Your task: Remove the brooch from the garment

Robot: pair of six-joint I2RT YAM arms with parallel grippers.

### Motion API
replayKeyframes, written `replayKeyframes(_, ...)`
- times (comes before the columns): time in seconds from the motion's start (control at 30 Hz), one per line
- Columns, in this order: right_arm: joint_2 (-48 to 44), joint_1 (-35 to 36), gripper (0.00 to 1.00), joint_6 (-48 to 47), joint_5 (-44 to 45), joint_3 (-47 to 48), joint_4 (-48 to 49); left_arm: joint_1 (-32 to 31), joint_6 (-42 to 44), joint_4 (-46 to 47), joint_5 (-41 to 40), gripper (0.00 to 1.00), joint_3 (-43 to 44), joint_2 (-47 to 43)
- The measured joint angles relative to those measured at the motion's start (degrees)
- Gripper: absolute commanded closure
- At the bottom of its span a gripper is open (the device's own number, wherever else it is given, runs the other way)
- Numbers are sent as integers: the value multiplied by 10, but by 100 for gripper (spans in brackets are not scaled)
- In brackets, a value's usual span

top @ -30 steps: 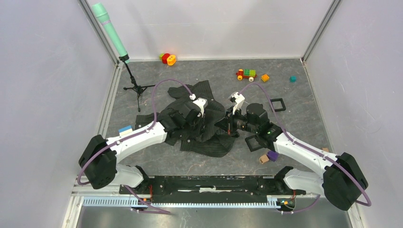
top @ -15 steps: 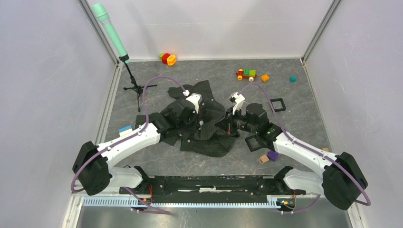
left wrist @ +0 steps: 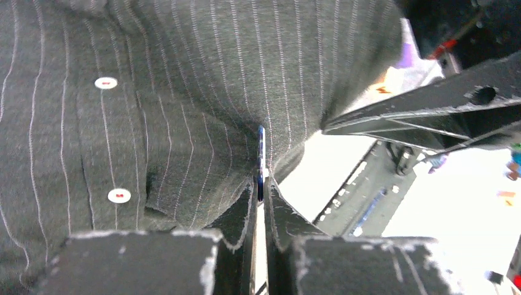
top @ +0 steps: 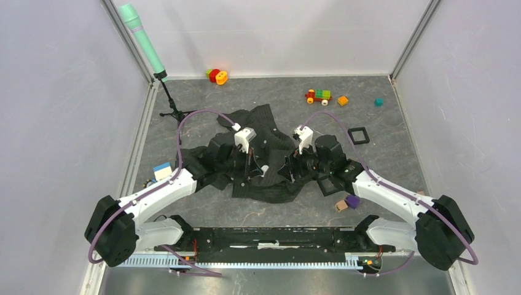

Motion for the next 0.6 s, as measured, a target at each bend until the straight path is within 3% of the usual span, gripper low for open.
replayKeyframes(0.2, 3, -5, 29, -59, -76, 29, 8, 0, 0, 57, 77, 98, -9, -6)
replayKeyframes(0.3, 18, -7, 39, -68, -115, 39, 31, 0, 1, 78, 86, 98, -17, -13)
replayKeyframes(0.6, 45, -21, 53, -61, -192, 34, 85, 0, 3, 112, 91, 98, -35, -15)
